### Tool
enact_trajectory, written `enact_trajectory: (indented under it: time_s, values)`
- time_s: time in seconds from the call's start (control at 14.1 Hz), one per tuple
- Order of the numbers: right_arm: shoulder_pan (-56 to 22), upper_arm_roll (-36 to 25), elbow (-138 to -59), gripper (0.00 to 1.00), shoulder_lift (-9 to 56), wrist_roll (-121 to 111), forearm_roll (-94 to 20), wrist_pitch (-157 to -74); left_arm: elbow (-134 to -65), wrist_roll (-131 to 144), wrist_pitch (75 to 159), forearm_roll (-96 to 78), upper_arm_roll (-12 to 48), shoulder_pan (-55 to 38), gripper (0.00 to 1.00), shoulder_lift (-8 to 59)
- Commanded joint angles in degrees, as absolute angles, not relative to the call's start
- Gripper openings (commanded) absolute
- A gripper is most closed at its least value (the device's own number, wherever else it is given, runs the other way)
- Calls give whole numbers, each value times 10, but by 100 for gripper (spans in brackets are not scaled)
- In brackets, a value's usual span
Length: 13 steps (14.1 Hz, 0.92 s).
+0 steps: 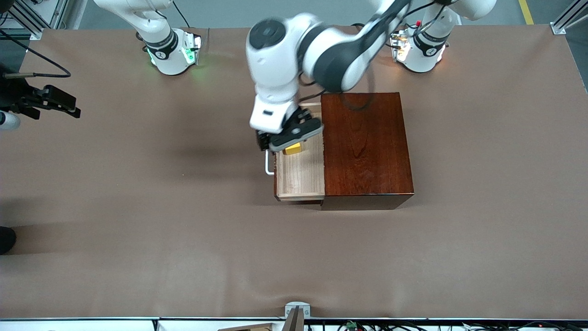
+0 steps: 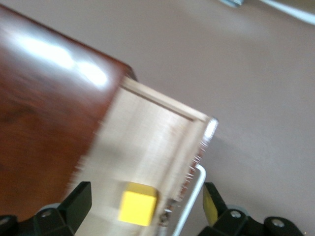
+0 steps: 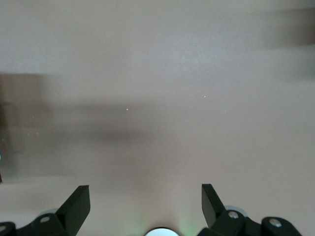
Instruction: Open drawer, take yellow block, close drawer
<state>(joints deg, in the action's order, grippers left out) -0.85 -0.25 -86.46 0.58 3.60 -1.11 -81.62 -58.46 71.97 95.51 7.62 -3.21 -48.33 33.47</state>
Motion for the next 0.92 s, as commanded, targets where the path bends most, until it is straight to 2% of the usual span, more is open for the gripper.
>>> enact_trajectory:
  time_s: [0.0, 0.21, 0.5, 0.85]
  values:
    - [-38, -1, -859, 100, 11, 167, -13, -815, -609, 653, 864, 76, -32, -433, 100, 255]
    - [-82, -2, -859, 100, 11, 283, -13, -829, -621, 541, 819, 71, -30, -361, 100, 196]
    - [-105, -3, -859, 100, 22, 292, -55, -862, -624, 348, 725, 55, -28, -249, 100, 135]
    - [-105, -3, -860, 100, 60, 421, -76, -895, -636, 158, 693, 54, -27, -125, 100, 94]
